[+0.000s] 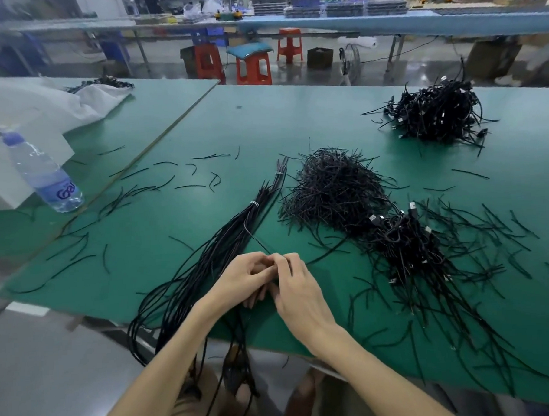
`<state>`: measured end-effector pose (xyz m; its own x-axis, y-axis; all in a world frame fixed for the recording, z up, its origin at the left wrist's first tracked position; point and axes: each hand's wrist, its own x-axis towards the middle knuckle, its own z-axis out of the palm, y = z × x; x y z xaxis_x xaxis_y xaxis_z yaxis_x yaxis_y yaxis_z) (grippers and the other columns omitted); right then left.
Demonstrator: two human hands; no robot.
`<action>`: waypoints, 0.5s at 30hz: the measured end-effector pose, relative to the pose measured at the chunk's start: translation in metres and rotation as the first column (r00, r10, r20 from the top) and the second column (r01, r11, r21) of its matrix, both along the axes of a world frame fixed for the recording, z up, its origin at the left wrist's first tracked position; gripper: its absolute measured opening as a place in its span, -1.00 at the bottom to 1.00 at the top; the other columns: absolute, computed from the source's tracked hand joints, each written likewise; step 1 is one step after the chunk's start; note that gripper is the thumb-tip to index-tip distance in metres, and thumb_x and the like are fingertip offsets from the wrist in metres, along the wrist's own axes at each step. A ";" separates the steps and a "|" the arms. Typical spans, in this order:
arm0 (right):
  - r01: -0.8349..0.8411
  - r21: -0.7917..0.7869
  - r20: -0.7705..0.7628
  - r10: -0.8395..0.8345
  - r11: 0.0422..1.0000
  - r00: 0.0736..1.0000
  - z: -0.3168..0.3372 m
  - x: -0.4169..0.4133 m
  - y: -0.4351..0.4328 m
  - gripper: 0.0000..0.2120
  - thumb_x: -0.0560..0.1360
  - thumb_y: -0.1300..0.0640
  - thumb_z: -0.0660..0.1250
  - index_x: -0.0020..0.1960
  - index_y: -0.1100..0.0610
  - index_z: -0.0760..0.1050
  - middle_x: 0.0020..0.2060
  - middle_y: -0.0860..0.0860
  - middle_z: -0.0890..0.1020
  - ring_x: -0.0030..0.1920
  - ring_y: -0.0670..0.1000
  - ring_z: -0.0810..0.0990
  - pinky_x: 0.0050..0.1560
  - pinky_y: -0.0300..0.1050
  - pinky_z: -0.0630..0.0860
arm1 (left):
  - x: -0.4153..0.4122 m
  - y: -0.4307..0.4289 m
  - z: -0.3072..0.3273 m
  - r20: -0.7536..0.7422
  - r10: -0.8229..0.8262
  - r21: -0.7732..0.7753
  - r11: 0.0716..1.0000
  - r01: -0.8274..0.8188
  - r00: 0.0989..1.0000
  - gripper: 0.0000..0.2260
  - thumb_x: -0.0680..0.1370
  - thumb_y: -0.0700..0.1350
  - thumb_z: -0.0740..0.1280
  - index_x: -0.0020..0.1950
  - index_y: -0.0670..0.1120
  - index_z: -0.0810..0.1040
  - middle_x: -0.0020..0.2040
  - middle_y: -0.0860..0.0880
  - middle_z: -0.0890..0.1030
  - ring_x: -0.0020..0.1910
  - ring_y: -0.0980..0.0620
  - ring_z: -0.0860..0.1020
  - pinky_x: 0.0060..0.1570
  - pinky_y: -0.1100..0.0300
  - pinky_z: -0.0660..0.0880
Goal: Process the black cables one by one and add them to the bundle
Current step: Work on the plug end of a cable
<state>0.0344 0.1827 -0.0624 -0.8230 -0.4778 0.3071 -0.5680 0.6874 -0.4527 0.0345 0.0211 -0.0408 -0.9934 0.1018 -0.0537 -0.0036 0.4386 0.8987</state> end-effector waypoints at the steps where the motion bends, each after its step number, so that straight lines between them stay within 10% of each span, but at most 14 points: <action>1: 0.001 0.005 -0.003 -0.001 1.000 1.000 0.000 0.001 0.000 -0.48 0.56 0.26 0.29 0.50 0.17 0.28 0.21 0.05 0.41 0.12 0.07 0.48 0.14 -0.04 0.55 | 0.000 -0.001 0.000 0.009 -0.008 0.000 1.000 0.008 1.000 -0.77 0.64 0.06 0.35 0.07 -0.10 0.60 -0.43 -0.08 0.60 -0.59 -0.03 0.44 -0.62 0.21 0.38; 15: 0.040 0.057 -0.067 -0.036 0.998 0.997 0.006 0.003 -0.002 -0.60 0.62 0.26 0.20 0.45 0.12 0.35 0.16 0.01 0.49 0.13 0.03 0.46 0.16 -0.05 0.52 | -0.003 -0.006 -0.001 0.050 -0.054 0.010 0.999 0.053 0.997 -0.75 0.64 -0.01 0.37 -0.04 -0.20 0.51 -0.45 -0.05 0.60 -0.62 0.03 0.41 -0.57 0.27 0.35</action>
